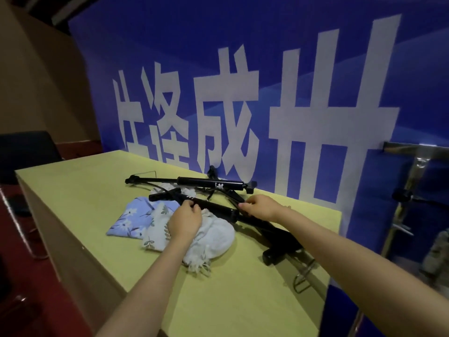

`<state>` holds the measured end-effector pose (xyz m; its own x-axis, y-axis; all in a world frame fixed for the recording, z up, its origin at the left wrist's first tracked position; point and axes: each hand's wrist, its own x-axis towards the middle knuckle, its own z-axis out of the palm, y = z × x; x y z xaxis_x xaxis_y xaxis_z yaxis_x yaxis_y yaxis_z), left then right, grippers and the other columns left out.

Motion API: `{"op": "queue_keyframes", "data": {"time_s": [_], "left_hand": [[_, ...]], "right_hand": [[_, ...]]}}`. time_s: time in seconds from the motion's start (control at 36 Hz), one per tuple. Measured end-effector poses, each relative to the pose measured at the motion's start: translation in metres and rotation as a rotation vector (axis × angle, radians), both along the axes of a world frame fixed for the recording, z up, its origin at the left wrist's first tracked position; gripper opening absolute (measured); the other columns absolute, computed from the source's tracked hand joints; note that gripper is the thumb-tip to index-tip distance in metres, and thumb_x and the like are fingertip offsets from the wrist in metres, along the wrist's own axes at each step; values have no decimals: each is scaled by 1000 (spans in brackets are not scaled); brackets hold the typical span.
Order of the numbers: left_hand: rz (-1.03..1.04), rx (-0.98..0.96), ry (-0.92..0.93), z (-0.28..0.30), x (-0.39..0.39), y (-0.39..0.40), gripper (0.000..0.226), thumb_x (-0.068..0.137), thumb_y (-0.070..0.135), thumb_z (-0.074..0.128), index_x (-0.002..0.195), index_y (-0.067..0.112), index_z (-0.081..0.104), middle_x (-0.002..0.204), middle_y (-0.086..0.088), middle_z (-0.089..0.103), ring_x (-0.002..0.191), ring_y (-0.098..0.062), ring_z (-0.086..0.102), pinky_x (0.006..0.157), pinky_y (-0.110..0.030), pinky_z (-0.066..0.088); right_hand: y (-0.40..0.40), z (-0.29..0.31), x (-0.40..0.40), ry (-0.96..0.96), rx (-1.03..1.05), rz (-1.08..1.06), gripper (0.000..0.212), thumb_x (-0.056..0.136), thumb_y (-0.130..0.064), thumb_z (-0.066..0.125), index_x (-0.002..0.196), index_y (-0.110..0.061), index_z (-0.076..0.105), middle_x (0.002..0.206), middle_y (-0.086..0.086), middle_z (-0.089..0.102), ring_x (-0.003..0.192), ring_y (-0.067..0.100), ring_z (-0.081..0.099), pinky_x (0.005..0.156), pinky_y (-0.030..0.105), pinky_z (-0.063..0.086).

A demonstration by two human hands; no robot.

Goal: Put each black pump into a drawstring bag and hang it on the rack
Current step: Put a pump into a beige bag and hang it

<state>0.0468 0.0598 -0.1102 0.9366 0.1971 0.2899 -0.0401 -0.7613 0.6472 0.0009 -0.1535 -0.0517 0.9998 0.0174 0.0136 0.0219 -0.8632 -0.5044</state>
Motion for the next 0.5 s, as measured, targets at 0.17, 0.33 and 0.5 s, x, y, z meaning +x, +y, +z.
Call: {"op": "queue_keyframes", "data": {"time_s": [0.17,0.33,0.5], "left_hand": [[-11,-113,-78,-4,1,4,26,97,39,47,104,21,64,98,2,70,85,-22,62,67,-31,47],[24,-172,-122,-6,6,7,30,99,28,38,93,16,65,90,-2,68,78,-24,58,62,-33,42],[20,-167,-117,-9,10,7,33,98,26,35,93,15,65,87,-4,68,79,-25,59,65,-34,46]], "right_hand": [[46,-14,50,-74,101,-48,43,98,-43,46,108,-8,68,96,7,67,90,24,63,82,35,49],[70,-19,67,-145,250,-3,33,99,-35,50,116,-15,70,112,8,70,103,27,64,94,41,50],[76,-9,57,-290,460,112,25,98,-26,52,103,-16,75,88,-12,67,82,1,58,74,22,43]]}}
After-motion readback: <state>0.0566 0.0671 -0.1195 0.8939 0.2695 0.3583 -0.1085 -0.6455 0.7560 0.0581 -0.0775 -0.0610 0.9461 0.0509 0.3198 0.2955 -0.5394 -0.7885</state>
